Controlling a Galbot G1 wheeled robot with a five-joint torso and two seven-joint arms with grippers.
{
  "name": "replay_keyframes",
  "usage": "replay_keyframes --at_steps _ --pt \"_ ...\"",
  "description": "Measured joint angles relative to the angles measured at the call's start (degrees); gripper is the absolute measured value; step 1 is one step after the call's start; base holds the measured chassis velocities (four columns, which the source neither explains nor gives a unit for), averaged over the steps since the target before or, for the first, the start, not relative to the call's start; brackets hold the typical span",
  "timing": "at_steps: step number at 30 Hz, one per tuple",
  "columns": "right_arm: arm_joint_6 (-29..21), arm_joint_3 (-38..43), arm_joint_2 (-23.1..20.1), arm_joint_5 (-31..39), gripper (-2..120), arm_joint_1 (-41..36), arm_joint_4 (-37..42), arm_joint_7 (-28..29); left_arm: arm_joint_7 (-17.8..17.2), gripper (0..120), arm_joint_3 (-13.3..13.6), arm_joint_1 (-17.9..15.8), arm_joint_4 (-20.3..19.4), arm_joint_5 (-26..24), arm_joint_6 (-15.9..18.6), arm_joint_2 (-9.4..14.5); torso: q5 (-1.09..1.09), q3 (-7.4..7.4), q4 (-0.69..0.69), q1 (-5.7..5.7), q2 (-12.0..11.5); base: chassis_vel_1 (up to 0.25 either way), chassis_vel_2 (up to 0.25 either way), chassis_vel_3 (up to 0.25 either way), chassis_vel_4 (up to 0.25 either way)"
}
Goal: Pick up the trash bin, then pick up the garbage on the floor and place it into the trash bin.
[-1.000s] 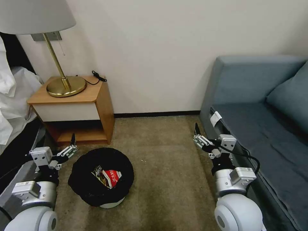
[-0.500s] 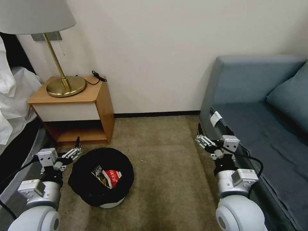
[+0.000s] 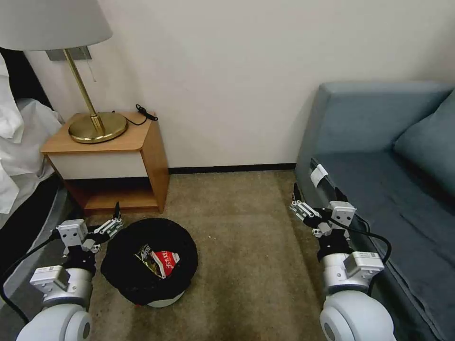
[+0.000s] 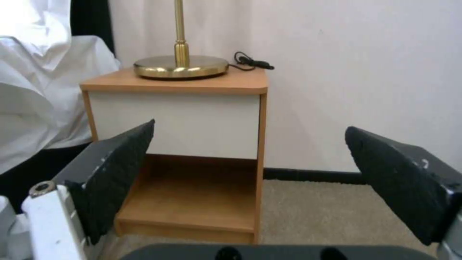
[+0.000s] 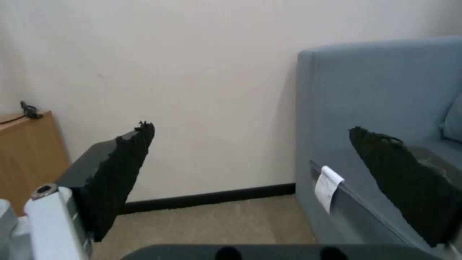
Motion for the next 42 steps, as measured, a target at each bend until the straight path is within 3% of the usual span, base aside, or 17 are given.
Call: replay_keyframes --at_steps 42 --pt "0.36 -0.16 1.17 -1.87 100 -1.72 0.01 -0.53 -0.07 100 1.93 -1.23 0.44 1.08 0.86 -1.05 0.00 0.00 0.00 0.00 0.00 0.000 0.000 0.000 0.000"
